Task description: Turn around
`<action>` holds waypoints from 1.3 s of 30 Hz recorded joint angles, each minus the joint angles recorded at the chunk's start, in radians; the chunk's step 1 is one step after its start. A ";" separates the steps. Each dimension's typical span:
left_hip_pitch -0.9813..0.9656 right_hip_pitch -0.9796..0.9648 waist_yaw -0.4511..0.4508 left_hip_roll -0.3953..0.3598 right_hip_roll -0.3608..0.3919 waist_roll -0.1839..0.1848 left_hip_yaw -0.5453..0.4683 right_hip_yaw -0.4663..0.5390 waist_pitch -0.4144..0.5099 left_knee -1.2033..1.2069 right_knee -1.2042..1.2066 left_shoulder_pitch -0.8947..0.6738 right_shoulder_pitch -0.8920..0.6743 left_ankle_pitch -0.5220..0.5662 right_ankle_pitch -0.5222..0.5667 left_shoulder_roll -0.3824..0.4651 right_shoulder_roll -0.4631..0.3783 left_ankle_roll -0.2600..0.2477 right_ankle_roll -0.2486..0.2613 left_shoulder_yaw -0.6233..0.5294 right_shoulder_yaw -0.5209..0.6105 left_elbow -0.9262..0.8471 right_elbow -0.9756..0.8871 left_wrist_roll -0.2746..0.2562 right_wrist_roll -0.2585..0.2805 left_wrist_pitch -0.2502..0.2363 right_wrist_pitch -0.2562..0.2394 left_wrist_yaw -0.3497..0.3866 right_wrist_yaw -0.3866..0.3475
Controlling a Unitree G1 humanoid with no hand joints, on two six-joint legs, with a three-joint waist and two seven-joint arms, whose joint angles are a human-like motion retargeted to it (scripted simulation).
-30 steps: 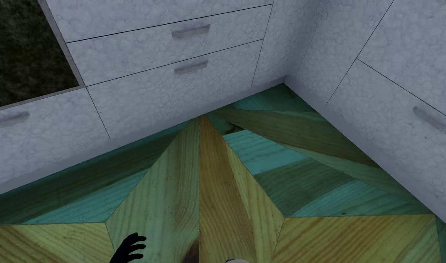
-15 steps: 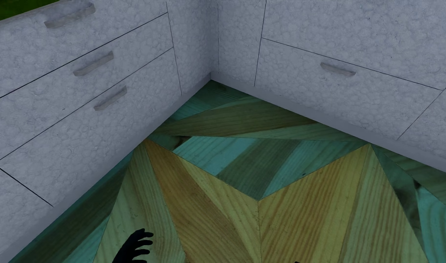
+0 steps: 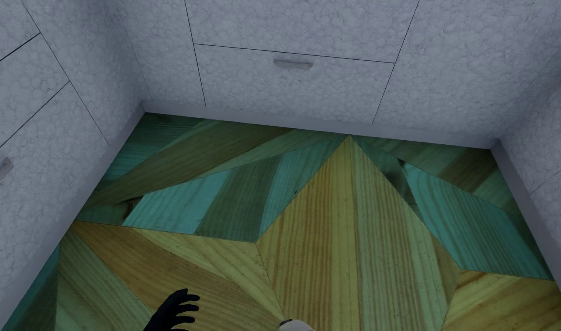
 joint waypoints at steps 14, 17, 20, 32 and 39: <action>-0.158 -0.124 0.131 -0.037 0.005 -0.016 -0.061 0.020 0.037 0.422 -0.002 -0.002 -0.042 0.033 0.249 -0.027 -0.002 0.092 0.046 -0.026 0.026 -0.022 0.003 0.033 0.008 0.008 -0.047 0.053 0.088; -0.114 -0.164 0.069 -0.094 0.018 0.003 -0.048 -0.008 0.020 0.170 0.143 0.045 -0.007 -0.051 -0.099 0.060 0.003 0.023 -0.005 0.038 0.002 0.083 -0.001 0.054 0.077 0.019 -0.174 0.029 0.016; -0.105 -0.041 0.151 -0.074 -0.080 -0.041 0.043 -0.065 -0.028 0.245 0.308 -0.038 -0.048 -0.106 -0.194 0.011 -0.043 0.100 0.128 -0.021 0.036 -0.002 0.005 0.001 -0.009 0.015 -0.137 0.053 0.011; -0.095 -0.060 0.150 -0.061 -0.005 -0.007 -0.028 -0.059 0.035 0.251 0.202 -0.027 -0.044 -0.067 -0.021 -0.038 -0.048 -0.099 -0.033 0.009 0.027 0.018 0.075 0.033 0.030 0.000 0.037 0.077 0.055; -0.115 -0.002 0.125 -0.117 -0.021 -0.023 0.021 -0.063 0.015 0.144 0.242 0.017 -0.074 -0.026 -0.186 0.015 -0.010 0.085 -0.076 0.020 0.028 0.058 0.001 0.007 0.016 0.005 -0.138 0.076 0.078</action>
